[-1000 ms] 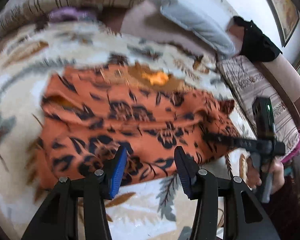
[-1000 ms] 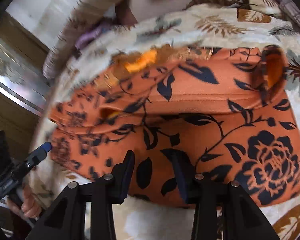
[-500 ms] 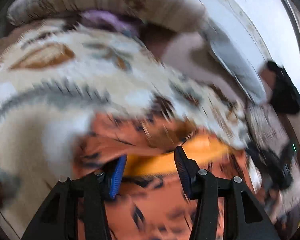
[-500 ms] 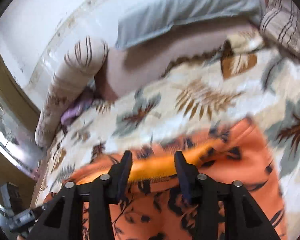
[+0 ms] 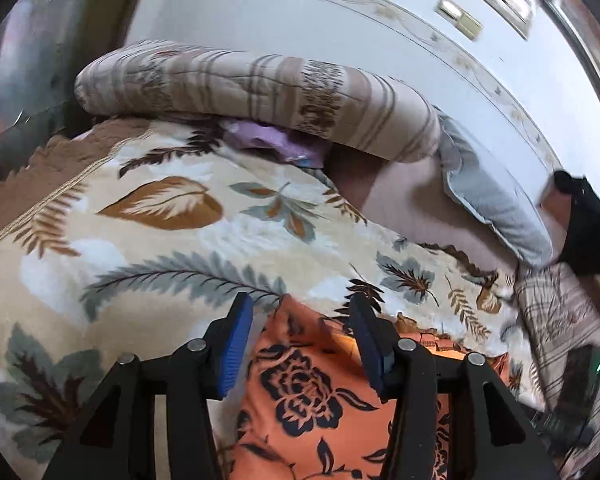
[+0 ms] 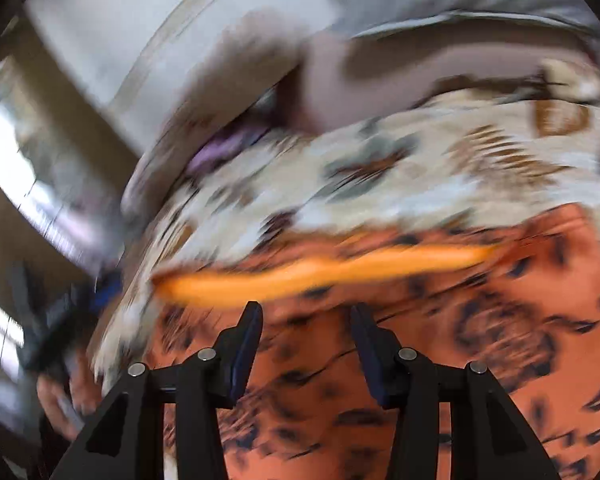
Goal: Fold small clothes
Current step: 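Grasp the folded dress edge with both grippers and fold it again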
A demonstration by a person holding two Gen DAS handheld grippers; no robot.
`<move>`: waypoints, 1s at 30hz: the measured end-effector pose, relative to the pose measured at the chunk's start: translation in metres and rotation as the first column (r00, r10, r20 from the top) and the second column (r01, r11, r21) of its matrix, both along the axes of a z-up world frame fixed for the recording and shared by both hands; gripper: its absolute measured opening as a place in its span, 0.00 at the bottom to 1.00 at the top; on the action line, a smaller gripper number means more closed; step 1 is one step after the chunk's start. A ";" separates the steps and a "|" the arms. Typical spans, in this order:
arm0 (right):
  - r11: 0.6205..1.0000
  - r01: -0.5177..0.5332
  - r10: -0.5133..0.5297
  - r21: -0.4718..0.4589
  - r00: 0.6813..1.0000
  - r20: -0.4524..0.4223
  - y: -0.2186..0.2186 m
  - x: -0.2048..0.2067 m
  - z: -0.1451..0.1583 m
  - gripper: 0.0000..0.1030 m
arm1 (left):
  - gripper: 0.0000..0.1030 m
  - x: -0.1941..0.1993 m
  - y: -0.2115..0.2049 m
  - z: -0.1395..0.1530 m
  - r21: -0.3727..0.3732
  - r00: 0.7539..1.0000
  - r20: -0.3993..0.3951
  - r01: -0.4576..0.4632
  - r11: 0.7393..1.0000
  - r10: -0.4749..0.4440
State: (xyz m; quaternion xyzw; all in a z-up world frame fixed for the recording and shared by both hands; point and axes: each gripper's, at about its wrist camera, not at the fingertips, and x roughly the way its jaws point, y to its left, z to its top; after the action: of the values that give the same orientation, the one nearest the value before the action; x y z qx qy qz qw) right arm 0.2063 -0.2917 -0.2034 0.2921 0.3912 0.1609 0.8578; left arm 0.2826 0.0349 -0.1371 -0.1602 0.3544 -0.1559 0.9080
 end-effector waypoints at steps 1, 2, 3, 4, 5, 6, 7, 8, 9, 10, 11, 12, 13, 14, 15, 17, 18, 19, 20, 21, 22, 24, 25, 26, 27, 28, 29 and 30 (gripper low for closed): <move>0.999 -0.037 0.037 0.004 0.999 -0.007 0.015 0.002 0.000 0.48 | 0.53 0.000 0.008 0.000 -0.015 1.000 -0.015 -0.016 1.000 0.016; 0.996 -0.091 0.091 0.003 0.996 -0.024 0.038 0.006 -0.002 0.48 | 0.53 -0.001 0.016 -0.002 -0.025 0.999 -0.034 -0.034 0.999 0.033; 0.993 -0.118 0.118 -0.010 0.992 -0.035 0.054 0.010 -0.003 0.48 | 0.53 -0.001 0.021 -0.005 -0.020 0.998 -0.054 -0.045 0.999 0.044; 0.989 -0.144 0.142 -0.034 0.989 -0.044 0.071 0.016 -0.004 0.48 | 0.53 0.001 0.024 -0.009 -0.004 0.995 -0.083 -0.052 0.999 0.052; 0.984 -0.166 0.162 -0.062 0.985 -0.063 0.088 0.025 -0.006 0.48 | 0.53 0.003 0.024 -0.015 0.006 0.993 -0.104 -0.050 0.999 0.051; 0.982 -0.173 0.165 -0.082 0.982 -0.091 0.102 0.037 -0.009 0.48 | 0.53 0.005 0.024 -0.021 0.015 0.990 -0.132 -0.041 0.999 0.043; 0.982 -0.166 0.156 -0.089 0.981 -0.116 0.112 0.048 -0.014 0.48 | 0.53 0.006 0.022 -0.028 0.029 0.987 -0.160 -0.029 0.999 0.033; 0.985 -0.148 0.135 -0.093 0.981 -0.139 0.119 0.061 -0.019 0.48 | 0.53 0.007 0.018 -0.034 0.049 0.983 -0.181 -0.017 0.999 0.025; 0.985 -0.128 0.109 -0.117 0.982 -0.157 0.125 0.077 -0.025 0.48 | 0.53 0.009 0.011 -0.043 0.084 0.977 -0.213 0.012 0.996 0.006; 0.982 -0.103 0.079 -0.159 0.985 -0.153 0.129 0.093 -0.029 0.48 | 0.53 0.010 0.006 -0.048 0.100 0.972 -0.234 0.033 0.994 -0.009; 0.980 -0.080 0.054 -0.184 0.988 -0.145 0.129 0.101 -0.030 0.48 | 0.53 0.013 0.000 -0.055 0.108 0.964 -0.262 0.062 0.992 -0.032; 0.979 -0.034 0.004 -0.203 0.989 -0.148 0.123 0.117 -0.034 0.46 | 0.53 0.014 -0.004 -0.061 0.112 0.959 -0.280 0.088 0.990 -0.054; 0.982 -0.010 -0.019 -0.187 0.989 -0.148 0.116 0.124 -0.033 0.46 | 0.53 0.015 -0.009 -0.064 0.119 0.956 -0.287 0.107 0.987 -0.069; 0.986 0.058 -0.079 -0.157 0.988 -0.131 0.100 0.130 -0.031 0.46 | 0.53 0.014 -0.013 -0.065 0.133 0.955 -0.287 0.124 0.983 -0.081; 0.983 0.108 -0.125 -0.146 0.985 -0.117 0.087 0.131 -0.028 0.46 | 0.53 0.014 -0.016 -0.066 0.148 0.955 -0.283 0.135 0.980 -0.089; 0.970 0.202 -0.216 -0.135 0.971 -0.101 0.052 0.124 -0.021 0.46 | 0.53 0.014 -0.023 -0.066 0.173 0.957 -0.270 0.153 0.973 -0.102; 0.967 0.220 -0.233 -0.126 0.968 -0.098 0.037 0.118 -0.018 0.46 | 0.53 0.014 -0.026 -0.065 0.181 0.957 -0.271 0.158 0.971 -0.105; 0.961 0.244 -0.257 -0.128 0.962 -0.096 0.016 0.106 -0.016 0.46 | 0.53 0.014 -0.027 -0.065 0.181 0.956 -0.275 0.159 0.970 -0.105; 0.954 0.264 -0.278 -0.140 0.956 -0.095 0.003 0.098 -0.013 0.46 | 0.53 0.014 -0.029 -0.066 0.180 0.955 -0.277 0.158 0.971 -0.104; 0.943 0.294 -0.310 -0.156 0.946 -0.091 -0.021 0.082 -0.011 0.46 | 0.53 0.013 -0.031 -0.065 0.185 0.956 -0.276 0.158 0.970 -0.103; 0.933 0.320 -0.338 -0.161 0.937 -0.092 -0.045 0.064 -0.010 0.46 | 0.53 0.012 -0.035 -0.066 0.200 0.956 -0.275 0.159 0.967 -0.100; 0.915 0.366 -0.387 -0.171 0.915 -0.116 -0.082 0.039 -0.012 0.46 | 0.53 0.010 -0.043 -0.067 0.259 0.959 -0.271 0.161 0.952 -0.088; 0.907 0.387 -0.411 -0.168 0.901 -0.142 -0.102 0.024 -0.016 0.47 | 0.53 0.009 -0.047 -0.069 0.283 0.959 -0.270 0.161 0.946 -0.083; 0.906 0.392 -0.416 -0.160 0.895 -0.163 -0.112 0.016 -0.020 0.49 | 0.53 0.008 -0.051 -0.072 0.303 0.959 -0.273 0.162 0.939 -0.078; 0.905 0.395 -0.421 -0.155 0.883 -0.207 -0.126 0.005 -0.031 0.49 | 0.54 0.008 -0.053 -0.075 0.320 0.959 -0.277 0.159 0.934 -0.068; 0.905 0.393 -0.423 -0.163 0.875 -0.235 -0.131 0.000 -0.038 0.49 | 0.60 0.008 -0.055 -0.078 0.338 0.957 -0.283 0.156 0.928 -0.057; 0.905 0.385 -0.423 -0.180 0.855 -0.300 -0.138 -0.004 -0.056 0.49 | 0.64 0.009 -0.057 -0.081 0.356 0.955 -0.294 0.153 0.922 -0.045; 0.908 0.380 -0.420 -0.178 0.840 -0.343 -0.142 -0.008 -0.070 0.46 | 0.71 0.011 -0.058 -0.087 0.380 0.949 -0.314 0.153 0.912 -0.028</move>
State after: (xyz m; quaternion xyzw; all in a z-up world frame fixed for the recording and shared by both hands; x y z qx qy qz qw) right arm 0.1984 -0.4334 -0.2729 0.3477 0.4852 -0.1007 0.7959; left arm 0.2940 -0.0235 -0.2237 0.0233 0.5201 -0.0963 0.8483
